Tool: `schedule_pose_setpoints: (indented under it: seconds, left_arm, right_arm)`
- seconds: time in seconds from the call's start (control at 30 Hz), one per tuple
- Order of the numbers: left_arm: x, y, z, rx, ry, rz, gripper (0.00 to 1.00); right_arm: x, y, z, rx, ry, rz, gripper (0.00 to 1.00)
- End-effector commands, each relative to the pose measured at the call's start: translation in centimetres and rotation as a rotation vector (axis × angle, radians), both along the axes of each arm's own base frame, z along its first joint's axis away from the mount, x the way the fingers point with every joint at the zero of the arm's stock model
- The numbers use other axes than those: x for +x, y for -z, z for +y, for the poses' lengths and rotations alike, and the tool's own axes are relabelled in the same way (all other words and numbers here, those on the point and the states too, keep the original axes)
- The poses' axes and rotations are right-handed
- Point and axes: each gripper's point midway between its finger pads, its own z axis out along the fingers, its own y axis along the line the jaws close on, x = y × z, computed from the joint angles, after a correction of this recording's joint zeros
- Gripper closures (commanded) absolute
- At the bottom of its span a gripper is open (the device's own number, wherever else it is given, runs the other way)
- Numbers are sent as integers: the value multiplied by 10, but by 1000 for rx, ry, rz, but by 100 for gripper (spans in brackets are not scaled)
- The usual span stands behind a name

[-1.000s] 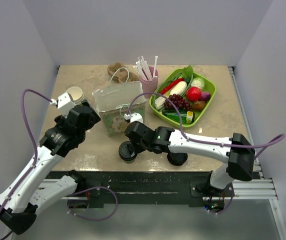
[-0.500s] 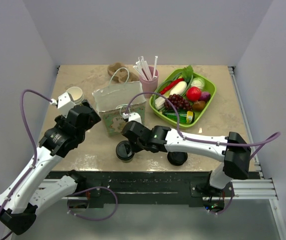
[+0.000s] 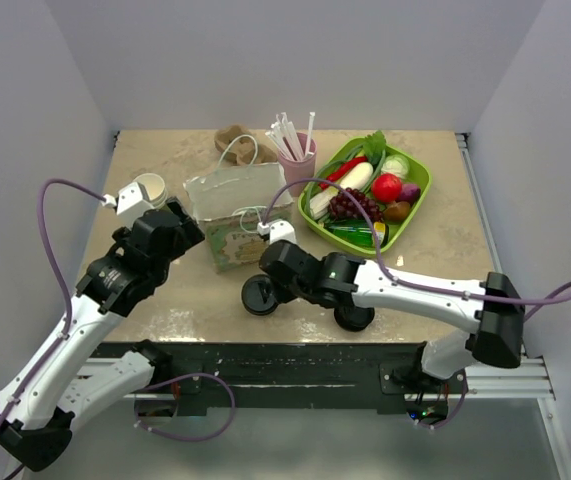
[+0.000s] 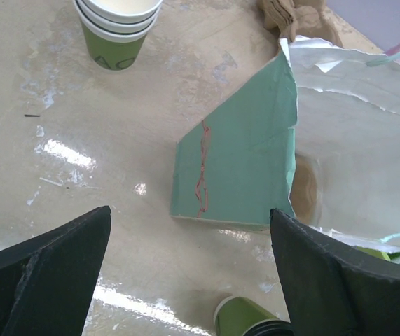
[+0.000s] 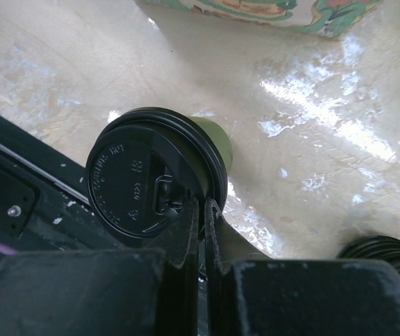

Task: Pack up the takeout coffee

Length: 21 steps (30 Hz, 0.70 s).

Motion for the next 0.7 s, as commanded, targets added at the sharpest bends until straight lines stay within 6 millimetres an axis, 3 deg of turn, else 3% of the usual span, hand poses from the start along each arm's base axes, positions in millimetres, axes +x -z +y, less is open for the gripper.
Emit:
schedule_pose_setpoints:
  seconds: [0.0,0.03,0.2,0.33,0.37,0.43,0.5,0.67]
  left_arm:
    - [5,-27,-5,-43,35,-94,0]
    - [5,-30,-5,-48,32,-106,0]
    - [5,-54,-3,-75,21,-164,0]
    - [8,-60,-6,-90,29,-181,0]
    - [10,-61,-8,-85,39,-184,0]
    - [18,-64,-15,-95,57,-197,0]
    - [29,-58,-29,-83,103,-173,0]
    - [54,-35,-38,-24,70,-81,4]
  right_arm:
    - [8,-45,-7,101,-23,-127,100]
    - [8,-58,-10,133,-28,-147,100]
    - [-1,-79,-23,180,-93,-192,100]
    - [-10,-102,-31,236,-139,-213,100]
    - [-13,-117,-36,272,-143,-236,100]
    - [-12,-130,-44,285,-135,-268,100]
    - [-11,-152,-56,315,-118,-310,100]
    - [-9,-205,-76,386,-73,-386,100]
